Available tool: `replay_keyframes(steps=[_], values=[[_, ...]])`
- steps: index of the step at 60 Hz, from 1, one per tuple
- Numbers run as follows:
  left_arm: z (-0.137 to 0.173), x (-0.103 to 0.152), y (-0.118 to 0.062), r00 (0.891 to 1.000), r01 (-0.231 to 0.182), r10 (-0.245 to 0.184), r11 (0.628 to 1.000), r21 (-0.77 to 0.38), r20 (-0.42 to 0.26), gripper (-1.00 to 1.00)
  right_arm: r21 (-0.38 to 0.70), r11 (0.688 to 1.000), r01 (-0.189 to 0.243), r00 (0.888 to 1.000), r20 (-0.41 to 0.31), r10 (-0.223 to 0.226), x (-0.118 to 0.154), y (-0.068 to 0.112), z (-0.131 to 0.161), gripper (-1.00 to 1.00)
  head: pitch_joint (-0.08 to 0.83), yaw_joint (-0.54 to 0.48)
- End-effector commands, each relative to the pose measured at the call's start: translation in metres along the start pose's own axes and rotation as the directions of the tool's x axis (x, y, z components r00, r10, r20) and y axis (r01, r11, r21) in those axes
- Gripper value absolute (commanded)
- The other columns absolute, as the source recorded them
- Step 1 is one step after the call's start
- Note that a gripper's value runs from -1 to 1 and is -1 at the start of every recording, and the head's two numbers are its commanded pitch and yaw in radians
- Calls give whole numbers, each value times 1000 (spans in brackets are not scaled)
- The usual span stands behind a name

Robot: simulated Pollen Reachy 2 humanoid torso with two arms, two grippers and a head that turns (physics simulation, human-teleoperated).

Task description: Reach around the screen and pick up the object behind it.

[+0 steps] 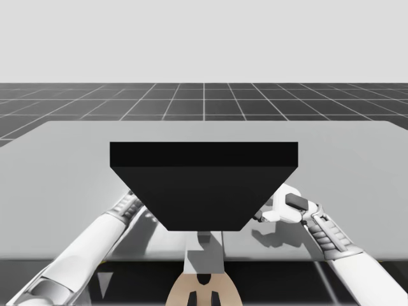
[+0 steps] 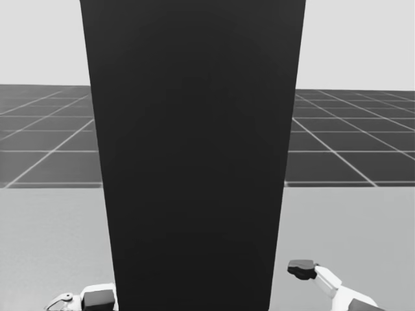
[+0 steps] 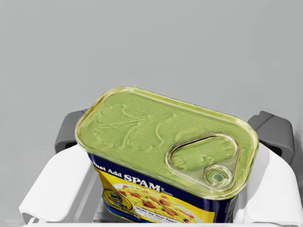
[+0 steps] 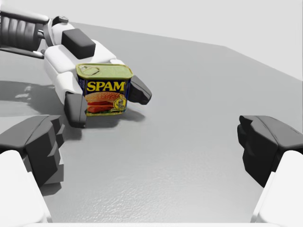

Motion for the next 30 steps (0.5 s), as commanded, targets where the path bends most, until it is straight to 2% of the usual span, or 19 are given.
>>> replay_keyframes(steps=[1, 16, 30], values=[[44, 8, 16, 1000, 14, -15, 998, 59, 19, 1000, 10, 1000, 0, 1000, 28, 0, 0, 0, -1, -1000, 191, -35], [94, 14, 25, 999, 27, -32, 986, 165, 31, 1000, 11, 1000, -6, 1000, 23, 6, -1, 0, -1, -1000, 181, -22], [114, 33, 37, 997, 55, -67, 973, 224, 46, 1000, 11, 1000, -12, 1000, 21, 12, -1, 0, -1, -1000, 171, -22]])
